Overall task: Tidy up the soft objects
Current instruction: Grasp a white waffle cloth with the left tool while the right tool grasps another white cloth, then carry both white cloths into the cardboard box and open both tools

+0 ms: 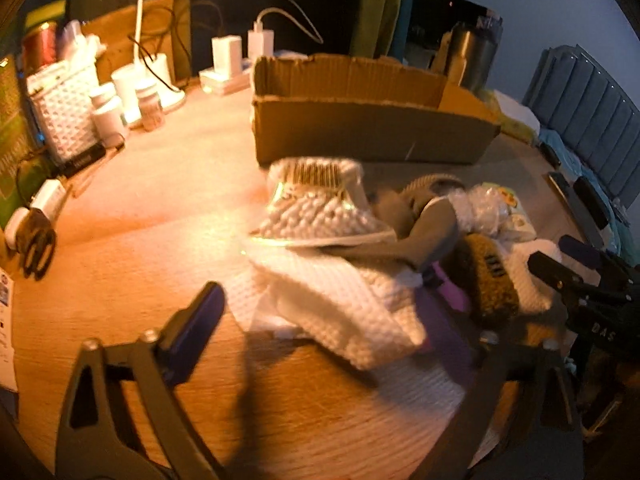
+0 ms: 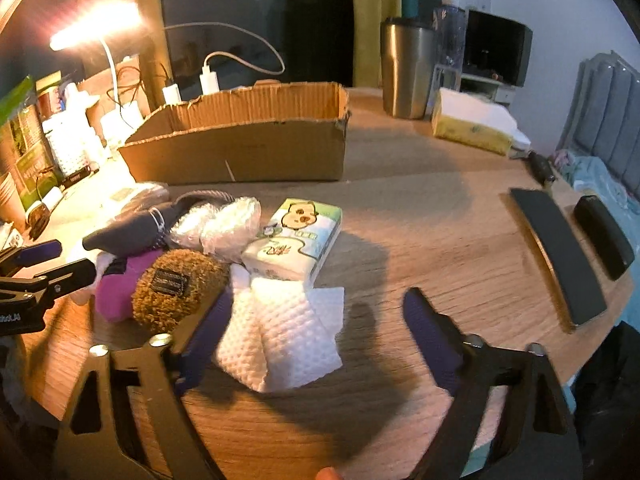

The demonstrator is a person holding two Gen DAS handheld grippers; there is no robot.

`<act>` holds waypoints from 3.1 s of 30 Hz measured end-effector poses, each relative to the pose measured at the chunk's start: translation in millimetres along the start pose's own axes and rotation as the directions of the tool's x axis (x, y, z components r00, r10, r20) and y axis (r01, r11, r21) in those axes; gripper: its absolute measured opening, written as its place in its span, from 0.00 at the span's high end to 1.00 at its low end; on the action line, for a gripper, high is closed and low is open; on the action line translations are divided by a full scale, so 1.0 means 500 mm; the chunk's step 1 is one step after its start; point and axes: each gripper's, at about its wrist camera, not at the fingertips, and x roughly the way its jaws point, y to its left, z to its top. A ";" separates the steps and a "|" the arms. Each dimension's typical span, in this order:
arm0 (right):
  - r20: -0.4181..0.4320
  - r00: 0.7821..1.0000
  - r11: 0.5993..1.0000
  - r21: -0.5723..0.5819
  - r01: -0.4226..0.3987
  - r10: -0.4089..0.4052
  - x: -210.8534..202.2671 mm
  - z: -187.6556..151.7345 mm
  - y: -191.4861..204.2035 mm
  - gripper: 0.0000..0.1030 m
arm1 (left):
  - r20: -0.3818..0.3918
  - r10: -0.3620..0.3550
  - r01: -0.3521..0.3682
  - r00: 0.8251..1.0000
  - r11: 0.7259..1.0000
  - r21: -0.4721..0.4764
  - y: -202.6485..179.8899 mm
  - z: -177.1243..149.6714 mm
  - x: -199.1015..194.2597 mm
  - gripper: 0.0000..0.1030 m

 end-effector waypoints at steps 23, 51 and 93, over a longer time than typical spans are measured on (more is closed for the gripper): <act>0.128 0.991 0.995 -0.096 -0.023 0.035 -0.121 0.040 0.019 0.89 | 0.122 -0.238 0.237 0.964 0.971 0.018 0.000 0.019 -0.111 0.92; 0.317 0.943 0.991 -0.114 -0.065 0.099 -0.135 0.254 -0.030 0.89 | 0.327 -0.275 0.252 0.904 0.961 0.111 -0.043 0.239 -0.174 0.92; 0.029 0.985 0.979 -0.118 -0.163 0.168 0.170 0.316 0.020 0.43 | 0.135 -0.219 0.214 0.966 0.976 0.050 -0.046 0.308 0.075 0.34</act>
